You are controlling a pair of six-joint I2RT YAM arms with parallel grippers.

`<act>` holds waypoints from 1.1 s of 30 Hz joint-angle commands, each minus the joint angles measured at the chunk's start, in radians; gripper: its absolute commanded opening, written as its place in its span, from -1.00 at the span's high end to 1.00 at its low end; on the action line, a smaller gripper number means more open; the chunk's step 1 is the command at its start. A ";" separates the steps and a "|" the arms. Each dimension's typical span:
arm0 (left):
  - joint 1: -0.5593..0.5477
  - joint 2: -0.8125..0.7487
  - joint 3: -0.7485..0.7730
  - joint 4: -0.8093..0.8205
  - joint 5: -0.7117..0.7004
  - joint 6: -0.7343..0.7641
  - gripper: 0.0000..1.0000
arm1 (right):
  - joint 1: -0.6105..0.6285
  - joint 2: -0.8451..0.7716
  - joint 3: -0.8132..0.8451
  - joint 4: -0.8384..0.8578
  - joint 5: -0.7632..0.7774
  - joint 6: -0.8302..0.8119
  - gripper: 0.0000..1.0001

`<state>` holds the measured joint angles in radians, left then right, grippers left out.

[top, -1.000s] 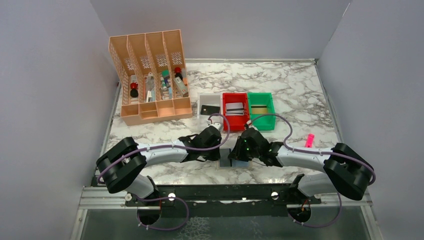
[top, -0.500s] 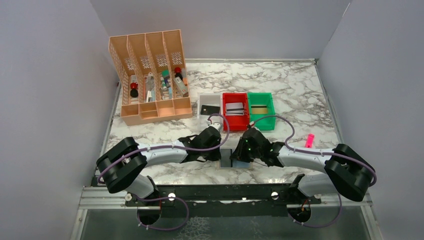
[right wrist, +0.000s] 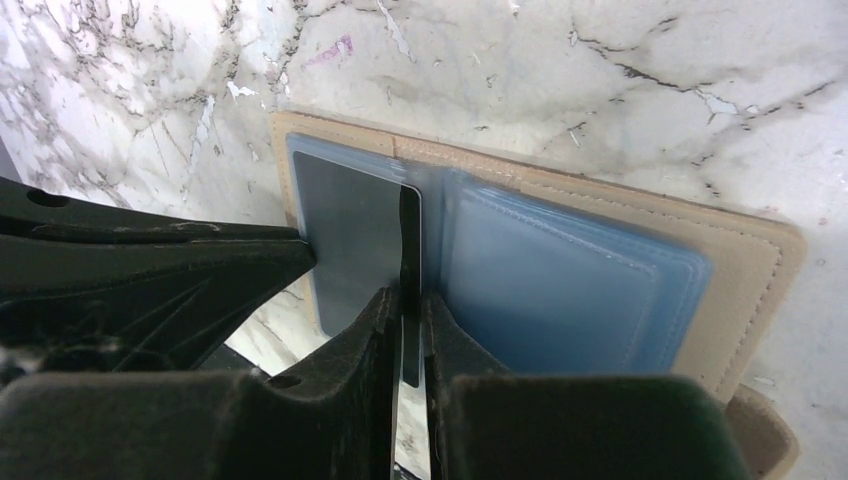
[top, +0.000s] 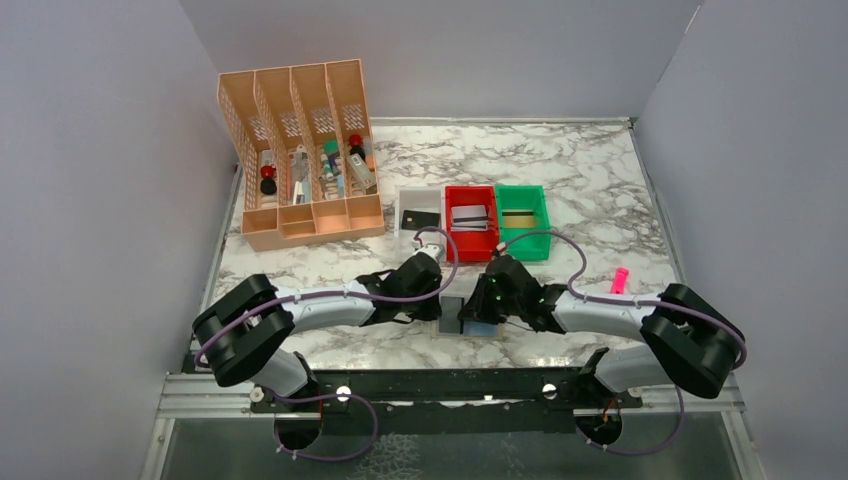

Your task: Take the credit cards out of the card holder

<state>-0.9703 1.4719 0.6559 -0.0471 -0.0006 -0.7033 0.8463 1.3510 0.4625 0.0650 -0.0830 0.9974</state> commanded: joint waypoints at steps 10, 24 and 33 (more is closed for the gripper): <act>-0.007 0.016 -0.044 -0.012 -0.037 -0.019 1.00 | -0.010 -0.076 -0.051 0.102 -0.057 0.034 0.99; -0.008 0.000 -0.046 -0.043 -0.074 -0.022 1.00 | -0.061 -0.160 -0.112 0.031 -0.031 0.045 0.99; -0.007 -0.026 -0.048 -0.057 -0.095 -0.027 1.00 | -0.077 -0.197 -0.112 -0.057 -0.003 0.023 0.98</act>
<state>-0.9714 1.4620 0.6308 -0.0380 -0.0494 -0.7330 0.7773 1.1809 0.3592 0.0708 -0.1062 1.0370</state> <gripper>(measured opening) 0.009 0.015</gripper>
